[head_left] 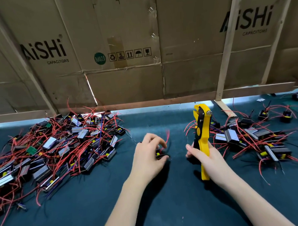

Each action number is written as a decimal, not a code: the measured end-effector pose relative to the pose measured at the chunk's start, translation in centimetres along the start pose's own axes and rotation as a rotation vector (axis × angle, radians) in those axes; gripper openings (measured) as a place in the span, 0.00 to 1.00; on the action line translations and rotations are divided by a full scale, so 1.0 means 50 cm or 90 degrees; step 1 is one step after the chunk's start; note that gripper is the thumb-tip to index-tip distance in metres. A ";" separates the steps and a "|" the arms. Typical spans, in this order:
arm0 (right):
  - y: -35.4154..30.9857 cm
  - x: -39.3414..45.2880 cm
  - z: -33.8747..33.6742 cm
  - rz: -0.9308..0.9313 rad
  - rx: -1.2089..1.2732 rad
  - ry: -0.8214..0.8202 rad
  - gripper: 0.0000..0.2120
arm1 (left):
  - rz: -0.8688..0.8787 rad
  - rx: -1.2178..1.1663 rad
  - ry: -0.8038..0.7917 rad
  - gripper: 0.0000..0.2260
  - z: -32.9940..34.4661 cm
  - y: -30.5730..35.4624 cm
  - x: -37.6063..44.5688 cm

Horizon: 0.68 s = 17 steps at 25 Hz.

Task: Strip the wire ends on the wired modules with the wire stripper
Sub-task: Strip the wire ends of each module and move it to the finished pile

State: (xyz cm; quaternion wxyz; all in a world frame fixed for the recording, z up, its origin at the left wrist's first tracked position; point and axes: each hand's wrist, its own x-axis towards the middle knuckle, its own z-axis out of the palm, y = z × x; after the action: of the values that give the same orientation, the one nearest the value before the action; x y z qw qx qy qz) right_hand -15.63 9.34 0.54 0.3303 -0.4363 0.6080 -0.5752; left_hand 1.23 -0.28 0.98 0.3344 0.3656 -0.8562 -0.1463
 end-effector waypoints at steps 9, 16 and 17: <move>-0.006 0.000 -0.001 -0.029 0.177 0.035 0.09 | -0.135 0.010 0.363 0.05 -0.032 -0.012 -0.002; -0.006 -0.003 -0.006 -0.100 0.132 0.034 0.07 | -0.357 0.025 0.160 0.08 -0.006 -0.042 -0.006; -0.009 -0.004 -0.006 -0.103 0.136 0.038 0.07 | -0.332 -0.045 0.156 0.06 -0.007 -0.045 -0.006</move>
State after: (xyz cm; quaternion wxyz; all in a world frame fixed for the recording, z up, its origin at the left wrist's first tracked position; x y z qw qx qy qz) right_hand -15.76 9.68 0.98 0.3094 -0.4289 0.5155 -0.6742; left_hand 2.78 -1.62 -0.02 0.3992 0.5765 -0.6808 -0.2117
